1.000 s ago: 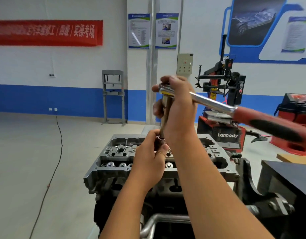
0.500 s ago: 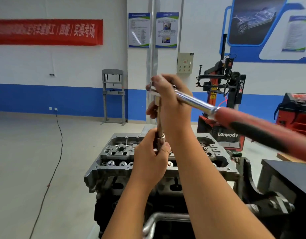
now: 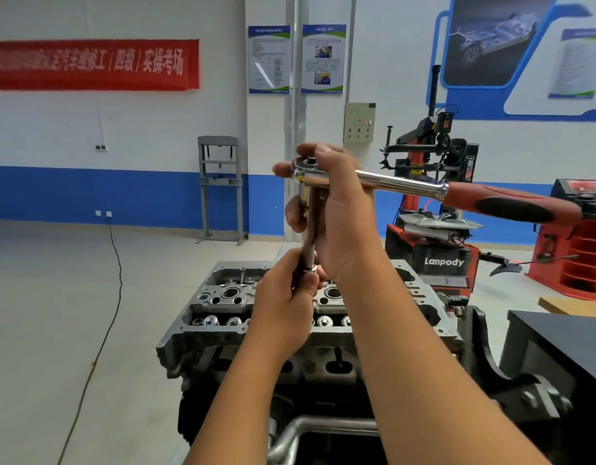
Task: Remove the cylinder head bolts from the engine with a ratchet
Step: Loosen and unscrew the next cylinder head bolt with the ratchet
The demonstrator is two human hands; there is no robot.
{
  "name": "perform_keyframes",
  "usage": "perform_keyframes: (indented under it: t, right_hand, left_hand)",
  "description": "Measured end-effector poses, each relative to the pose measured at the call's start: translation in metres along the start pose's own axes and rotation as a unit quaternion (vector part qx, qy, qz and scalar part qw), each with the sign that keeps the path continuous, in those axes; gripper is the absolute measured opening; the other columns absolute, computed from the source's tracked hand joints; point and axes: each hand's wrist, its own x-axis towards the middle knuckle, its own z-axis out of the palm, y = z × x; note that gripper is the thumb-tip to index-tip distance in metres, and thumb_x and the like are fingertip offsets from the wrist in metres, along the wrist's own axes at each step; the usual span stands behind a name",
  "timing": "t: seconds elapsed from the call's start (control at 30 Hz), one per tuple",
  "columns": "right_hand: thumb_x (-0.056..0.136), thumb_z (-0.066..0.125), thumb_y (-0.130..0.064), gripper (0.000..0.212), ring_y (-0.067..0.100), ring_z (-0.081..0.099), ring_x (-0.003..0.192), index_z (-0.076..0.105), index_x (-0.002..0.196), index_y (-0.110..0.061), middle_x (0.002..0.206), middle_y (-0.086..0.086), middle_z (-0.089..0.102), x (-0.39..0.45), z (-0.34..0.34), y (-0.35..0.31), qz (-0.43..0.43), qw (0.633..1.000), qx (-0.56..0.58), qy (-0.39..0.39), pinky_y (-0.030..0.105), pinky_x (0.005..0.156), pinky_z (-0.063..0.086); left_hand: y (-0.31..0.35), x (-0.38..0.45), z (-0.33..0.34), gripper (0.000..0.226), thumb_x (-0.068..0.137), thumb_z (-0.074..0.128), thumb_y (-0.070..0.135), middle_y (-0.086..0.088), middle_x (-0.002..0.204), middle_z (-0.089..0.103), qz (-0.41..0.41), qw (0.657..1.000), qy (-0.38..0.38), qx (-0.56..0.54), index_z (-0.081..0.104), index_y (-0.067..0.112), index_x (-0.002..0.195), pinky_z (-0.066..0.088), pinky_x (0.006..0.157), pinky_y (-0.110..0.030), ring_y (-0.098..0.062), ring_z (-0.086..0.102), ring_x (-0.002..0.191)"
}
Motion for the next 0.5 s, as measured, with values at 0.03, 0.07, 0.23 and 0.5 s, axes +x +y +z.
perform_keyframes:
  t: [0.03,0.07,0.23,0.5]
  right_hand:
    - [0.098,0.058,-0.031,0.021,0.024,0.056,0.045,0.063,0.105,-0.011,0.099,0.02,0.074,-0.001,0.001,0.002,-0.034,0.999,-0.023,0.03,0.028,0.047,0.039]
    - [0.1,0.06,-0.029,0.019,0.027,0.059,0.045,0.063,0.102,-0.01,0.095,0.022,0.072,-0.003,0.002,0.004,-0.072,0.994,-0.052,0.06,0.027,0.045,0.04]
    - [0.092,0.078,-0.03,0.021,0.034,0.07,0.064,0.07,0.101,-0.013,0.083,0.008,0.073,-0.006,0.005,0.007,-0.182,0.943,-0.245,0.129,0.037,0.054,0.055]
    - [0.096,0.059,-0.034,0.024,0.028,0.058,0.054,0.066,0.109,-0.015,0.109,0.019,0.075,-0.005,0.0,-0.007,0.024,0.999,0.019,0.019,0.032,0.056,0.042]
  left_hand:
    - [-0.001,0.001,0.003,0.033,0.102,0.051,-0.001,0.017,0.075,0.065,-0.001,1.0,0.008,0.0,0.063,0.029,0.093,0.044,0.056,-0.016,-0.002,0.057,0.063]
    - [-0.001,0.001,0.006,0.033,0.099,0.051,-0.003,0.013,0.072,0.063,-0.001,1.0,0.016,-0.001,0.063,0.027,0.09,0.041,0.056,-0.019,-0.004,0.051,0.058]
    - [0.0,-0.004,0.018,0.018,0.1,0.051,0.02,0.015,0.076,0.061,0.004,0.998,0.062,-0.019,0.057,0.034,0.091,0.05,0.066,-0.038,-0.014,0.058,0.073]
    - [0.0,0.003,0.006,0.025,0.112,0.041,0.024,0.005,0.072,0.059,-0.004,0.998,-0.007,-0.062,0.062,0.028,0.099,0.042,0.058,-0.021,-0.004,0.05,0.062]
